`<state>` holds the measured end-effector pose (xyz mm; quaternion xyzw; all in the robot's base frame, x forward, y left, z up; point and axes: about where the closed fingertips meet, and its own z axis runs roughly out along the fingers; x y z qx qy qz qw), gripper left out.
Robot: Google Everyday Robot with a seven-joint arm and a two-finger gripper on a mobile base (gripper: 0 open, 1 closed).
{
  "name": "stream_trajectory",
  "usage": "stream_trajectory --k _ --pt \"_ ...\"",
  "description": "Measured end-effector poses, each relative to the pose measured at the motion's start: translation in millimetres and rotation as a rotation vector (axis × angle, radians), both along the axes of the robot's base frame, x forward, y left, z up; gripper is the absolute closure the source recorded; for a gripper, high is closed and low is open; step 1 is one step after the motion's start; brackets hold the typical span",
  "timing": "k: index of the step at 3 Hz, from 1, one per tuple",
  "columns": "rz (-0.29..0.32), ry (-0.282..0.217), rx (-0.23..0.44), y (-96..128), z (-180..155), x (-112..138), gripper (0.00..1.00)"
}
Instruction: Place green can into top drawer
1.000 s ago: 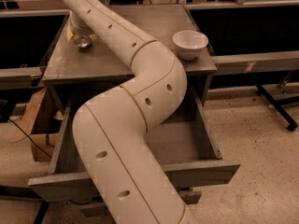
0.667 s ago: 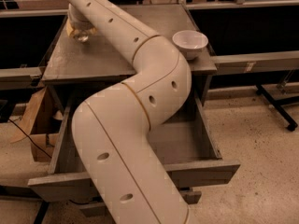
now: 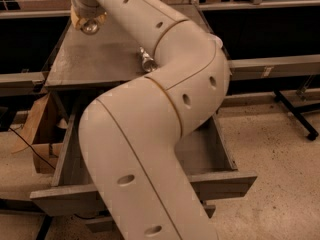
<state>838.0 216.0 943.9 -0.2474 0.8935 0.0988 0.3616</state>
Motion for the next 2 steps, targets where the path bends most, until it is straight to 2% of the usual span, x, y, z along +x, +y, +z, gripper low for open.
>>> stream_trajectory --k 1,2 --pt "0.061 0.038 -0.013 -16 15 -33 1.0" --pt "0.165 0.057 -0.002 -29 23 -65 1.0"
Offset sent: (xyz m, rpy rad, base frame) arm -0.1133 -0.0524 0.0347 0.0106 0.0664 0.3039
